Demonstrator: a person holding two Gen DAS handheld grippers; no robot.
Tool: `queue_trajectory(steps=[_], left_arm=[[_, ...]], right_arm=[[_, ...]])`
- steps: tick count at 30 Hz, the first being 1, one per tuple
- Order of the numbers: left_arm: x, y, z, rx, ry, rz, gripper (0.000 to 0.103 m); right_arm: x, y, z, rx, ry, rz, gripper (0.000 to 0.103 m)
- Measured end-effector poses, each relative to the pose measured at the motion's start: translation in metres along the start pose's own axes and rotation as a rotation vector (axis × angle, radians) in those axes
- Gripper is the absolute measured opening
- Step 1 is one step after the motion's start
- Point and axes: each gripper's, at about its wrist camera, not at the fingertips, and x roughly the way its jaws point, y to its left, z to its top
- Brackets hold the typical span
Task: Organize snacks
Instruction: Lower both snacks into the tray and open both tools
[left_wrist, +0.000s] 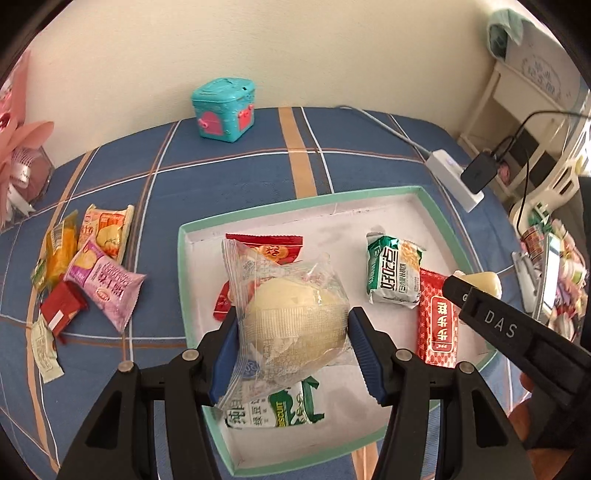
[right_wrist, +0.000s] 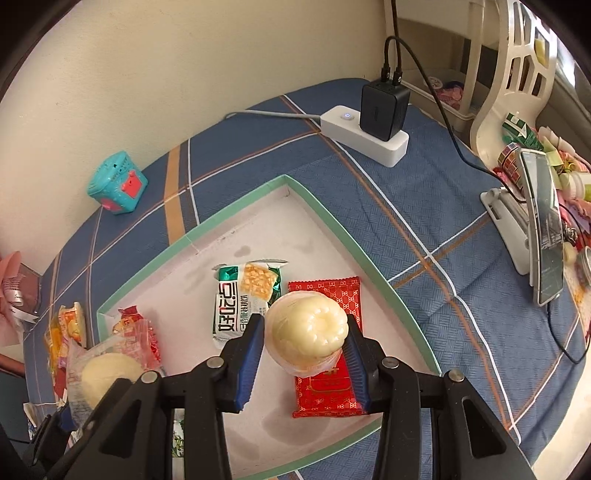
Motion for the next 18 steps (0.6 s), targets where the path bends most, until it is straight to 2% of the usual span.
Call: queue_trajectory(steps=[18], left_arm=[[0.036,0.0,-0.003,-0.019,0.08,-0.005,0.06]], right_arm=[[0.033,0.009,-0.011,-0.047,0.099,-0.027,0.045]])
